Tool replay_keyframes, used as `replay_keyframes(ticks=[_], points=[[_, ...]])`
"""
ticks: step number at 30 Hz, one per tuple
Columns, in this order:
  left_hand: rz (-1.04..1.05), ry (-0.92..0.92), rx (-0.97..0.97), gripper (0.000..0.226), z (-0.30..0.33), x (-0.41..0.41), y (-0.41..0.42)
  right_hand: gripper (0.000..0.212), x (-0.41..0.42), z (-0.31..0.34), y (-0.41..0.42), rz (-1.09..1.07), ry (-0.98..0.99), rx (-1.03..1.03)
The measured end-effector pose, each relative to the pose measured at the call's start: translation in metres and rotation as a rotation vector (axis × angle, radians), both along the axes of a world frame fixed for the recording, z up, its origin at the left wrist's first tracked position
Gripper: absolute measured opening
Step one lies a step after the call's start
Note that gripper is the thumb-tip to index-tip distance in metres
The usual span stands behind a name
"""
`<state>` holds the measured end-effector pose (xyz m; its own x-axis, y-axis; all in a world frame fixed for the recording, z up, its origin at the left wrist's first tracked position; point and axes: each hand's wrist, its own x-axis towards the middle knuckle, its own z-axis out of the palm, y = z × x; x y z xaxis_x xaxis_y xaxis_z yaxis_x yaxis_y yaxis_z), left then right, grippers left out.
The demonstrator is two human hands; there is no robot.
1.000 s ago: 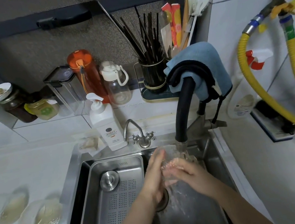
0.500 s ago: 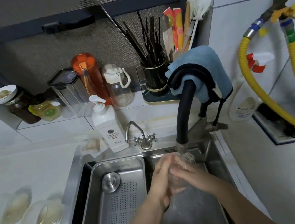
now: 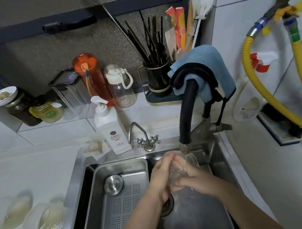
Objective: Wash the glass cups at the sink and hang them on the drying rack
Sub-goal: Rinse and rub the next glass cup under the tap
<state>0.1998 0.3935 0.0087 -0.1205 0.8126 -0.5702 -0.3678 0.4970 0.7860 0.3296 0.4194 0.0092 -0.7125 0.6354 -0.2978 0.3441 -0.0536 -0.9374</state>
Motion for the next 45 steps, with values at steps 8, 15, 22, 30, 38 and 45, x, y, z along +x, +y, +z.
replay_keyframes(ticks=[8,15,22,30,38,45], points=[[-0.03,0.031,-0.023,0.036,-0.005,-0.001,-0.002,0.057,0.009,0.017,0.0,0.124,-0.148,0.153],[-0.03,-0.037,-0.073,0.051,-0.005,-0.002,0.008,0.029,0.017,0.012,0.004,0.039,-0.147,0.26],[-0.002,-0.006,-0.063,0.042,-0.011,0.003,0.003,0.065,0.004,0.014,0.008,0.067,-0.035,0.064],[-0.002,-0.053,-0.062,0.063,-0.001,-0.014,0.003,0.022,0.017,0.002,0.0,-0.011,-0.132,0.354],[-0.067,-0.089,0.037,0.062,-0.004,-0.018,-0.014,0.024,0.019,0.0,-0.004,-0.156,0.055,0.112],[-0.011,0.042,0.015,0.075,-0.007,-0.003,-0.011,0.044,0.019,-0.018,-0.023,-0.483,0.282,-0.074]])
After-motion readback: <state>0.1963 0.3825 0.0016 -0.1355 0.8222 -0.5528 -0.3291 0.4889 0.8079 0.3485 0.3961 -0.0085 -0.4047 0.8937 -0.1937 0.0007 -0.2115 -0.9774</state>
